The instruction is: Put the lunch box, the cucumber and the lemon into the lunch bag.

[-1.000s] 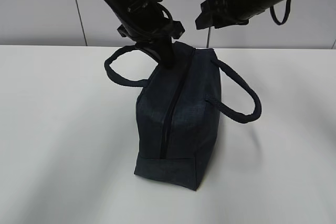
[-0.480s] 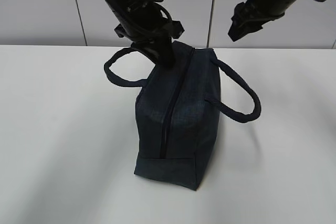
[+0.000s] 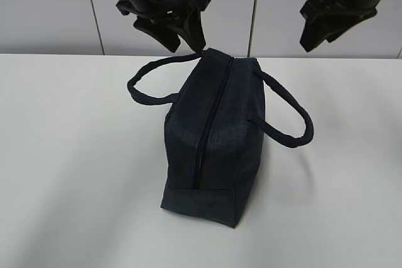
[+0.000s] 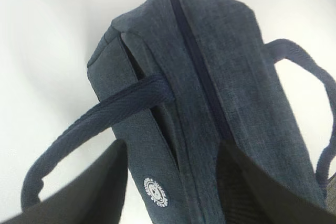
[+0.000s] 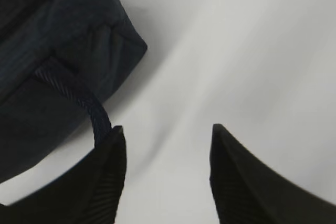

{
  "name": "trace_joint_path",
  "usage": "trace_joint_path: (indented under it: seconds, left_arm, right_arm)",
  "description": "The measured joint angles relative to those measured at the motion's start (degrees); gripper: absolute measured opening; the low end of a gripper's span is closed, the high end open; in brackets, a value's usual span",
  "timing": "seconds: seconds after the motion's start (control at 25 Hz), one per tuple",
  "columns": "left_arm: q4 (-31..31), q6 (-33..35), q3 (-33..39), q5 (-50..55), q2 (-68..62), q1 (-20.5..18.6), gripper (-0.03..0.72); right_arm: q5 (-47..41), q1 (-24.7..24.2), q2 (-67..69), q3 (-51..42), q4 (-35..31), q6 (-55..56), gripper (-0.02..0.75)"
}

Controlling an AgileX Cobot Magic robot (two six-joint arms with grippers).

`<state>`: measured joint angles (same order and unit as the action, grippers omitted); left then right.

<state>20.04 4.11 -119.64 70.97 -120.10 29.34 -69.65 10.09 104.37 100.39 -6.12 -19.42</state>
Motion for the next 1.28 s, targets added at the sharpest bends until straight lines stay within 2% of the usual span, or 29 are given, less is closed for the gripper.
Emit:
trace_joint_path:
  seconds: [0.16, 0.36, 0.52, 0.76, 1.04, 1.28]
  left_arm:
    - [-0.9, -1.2, 0.0, 0.1, 2.6, 0.0, 0.380]
    - [-5.5, -2.8, 1.1, 0.2, 6.4, 0.0, 0.380]
    - [-9.1, -3.3, 7.1, 0.2, 11.6, 0.0, 0.380]
    - [-10.7, -3.4, 17.1, 0.5, 23.1, 0.0, 0.380]
    - [-11.9, -3.4, 25.8, 0.7, 35.0, 0.0, 0.366]
    - [-11.9, -3.4, 34.6, 0.7, 46.6, 0.0, 0.305]
  right_arm:
    - [-0.9, 0.0, 0.0, 0.0, 1.7, 1.1, 0.386]
    - [-1.1, 0.0, -0.9, 0.0, 2.3, 3.2, 0.386]
    - [-1.2, 0.0, -4.2, 0.0, 2.5, 4.6, 0.386]
    - [-1.5, 0.0, -12.0, -3.1, 2.6, 7.4, 0.386]
    - [-1.9, 0.0, -24.5, -12.0, 2.6, 8.4, 0.386]
    - [-2.4, 0.0, -37.5, -20.1, 2.6, 8.6, 0.386]
